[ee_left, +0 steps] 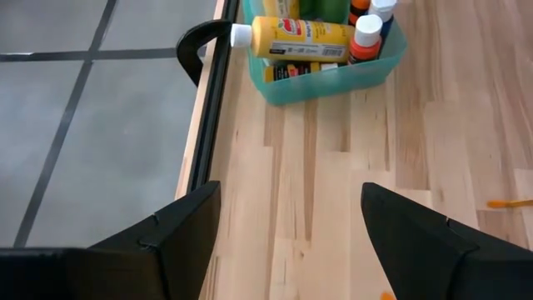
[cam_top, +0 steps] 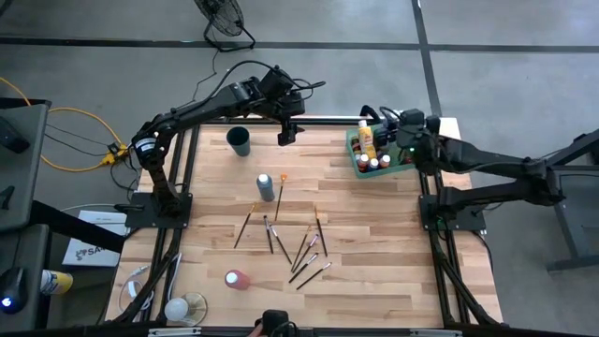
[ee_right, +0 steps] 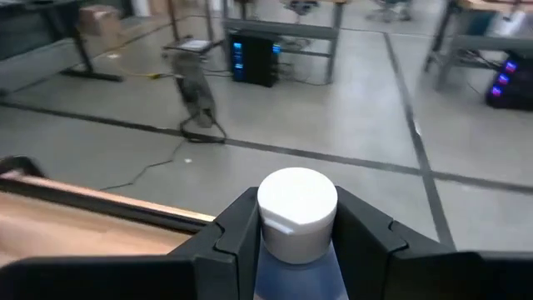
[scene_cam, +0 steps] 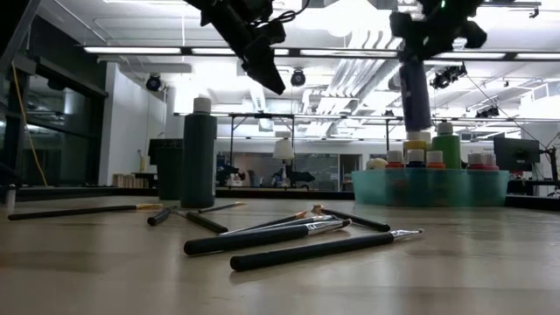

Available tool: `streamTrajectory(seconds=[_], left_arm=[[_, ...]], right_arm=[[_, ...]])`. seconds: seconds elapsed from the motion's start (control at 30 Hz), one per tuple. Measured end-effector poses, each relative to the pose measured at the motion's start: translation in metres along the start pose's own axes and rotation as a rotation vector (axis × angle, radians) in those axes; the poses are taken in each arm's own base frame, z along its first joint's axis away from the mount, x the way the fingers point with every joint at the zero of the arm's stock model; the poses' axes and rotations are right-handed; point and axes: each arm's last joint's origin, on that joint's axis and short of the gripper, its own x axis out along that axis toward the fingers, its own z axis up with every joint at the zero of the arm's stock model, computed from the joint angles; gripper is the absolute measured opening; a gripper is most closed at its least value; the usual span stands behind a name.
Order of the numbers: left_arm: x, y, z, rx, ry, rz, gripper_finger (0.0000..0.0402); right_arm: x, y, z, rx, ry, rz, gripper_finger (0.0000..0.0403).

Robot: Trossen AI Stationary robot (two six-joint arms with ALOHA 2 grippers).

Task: Pick & Place Paint Supplies
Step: Put the big purple paint bottle into the green bin

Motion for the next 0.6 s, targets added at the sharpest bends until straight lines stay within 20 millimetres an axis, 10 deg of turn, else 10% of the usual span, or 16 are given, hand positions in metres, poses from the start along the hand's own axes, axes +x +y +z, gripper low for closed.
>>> streamTrajectory(seconds=[0.6], left_arm=[[0.000, 0.000, 0.000, -0.001, -0.001, 0.001, 0.0282]], right_arm=[[0.032, 0.016, -0.058, 0.038, -0.031, -0.182, 0.0115]])
